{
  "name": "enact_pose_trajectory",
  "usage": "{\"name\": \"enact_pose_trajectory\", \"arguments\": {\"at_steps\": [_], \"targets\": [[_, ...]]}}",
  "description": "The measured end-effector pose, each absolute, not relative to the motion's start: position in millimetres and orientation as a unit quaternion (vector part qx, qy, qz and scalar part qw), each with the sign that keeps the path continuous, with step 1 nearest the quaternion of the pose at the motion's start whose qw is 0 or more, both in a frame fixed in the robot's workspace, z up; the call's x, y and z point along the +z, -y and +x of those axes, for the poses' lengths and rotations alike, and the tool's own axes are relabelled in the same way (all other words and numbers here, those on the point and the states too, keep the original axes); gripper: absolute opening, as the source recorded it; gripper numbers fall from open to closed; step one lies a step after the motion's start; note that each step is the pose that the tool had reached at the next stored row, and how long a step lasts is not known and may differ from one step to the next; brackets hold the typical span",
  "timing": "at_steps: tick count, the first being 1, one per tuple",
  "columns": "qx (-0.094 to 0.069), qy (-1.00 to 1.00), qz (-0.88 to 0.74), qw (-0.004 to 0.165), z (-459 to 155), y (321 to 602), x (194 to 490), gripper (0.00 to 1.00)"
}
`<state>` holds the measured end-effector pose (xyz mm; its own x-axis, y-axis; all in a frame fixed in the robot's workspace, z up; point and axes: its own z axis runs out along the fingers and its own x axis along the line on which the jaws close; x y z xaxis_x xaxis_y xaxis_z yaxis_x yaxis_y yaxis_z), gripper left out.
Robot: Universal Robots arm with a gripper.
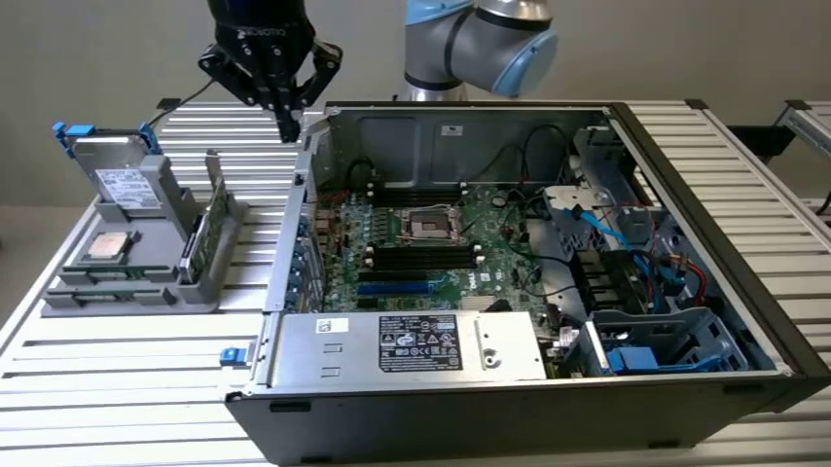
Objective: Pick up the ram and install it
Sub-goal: 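Reach for the ram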
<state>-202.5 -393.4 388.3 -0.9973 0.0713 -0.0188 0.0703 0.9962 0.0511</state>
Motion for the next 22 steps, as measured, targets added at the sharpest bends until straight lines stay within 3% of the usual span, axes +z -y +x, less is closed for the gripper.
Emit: {"name": "enact_pose_trajectory", "arguments": {"at_steps": [22], "targets": [[0.025, -0.999, 0.035, 0.010, -302, 391, 384, 0.10]]}}
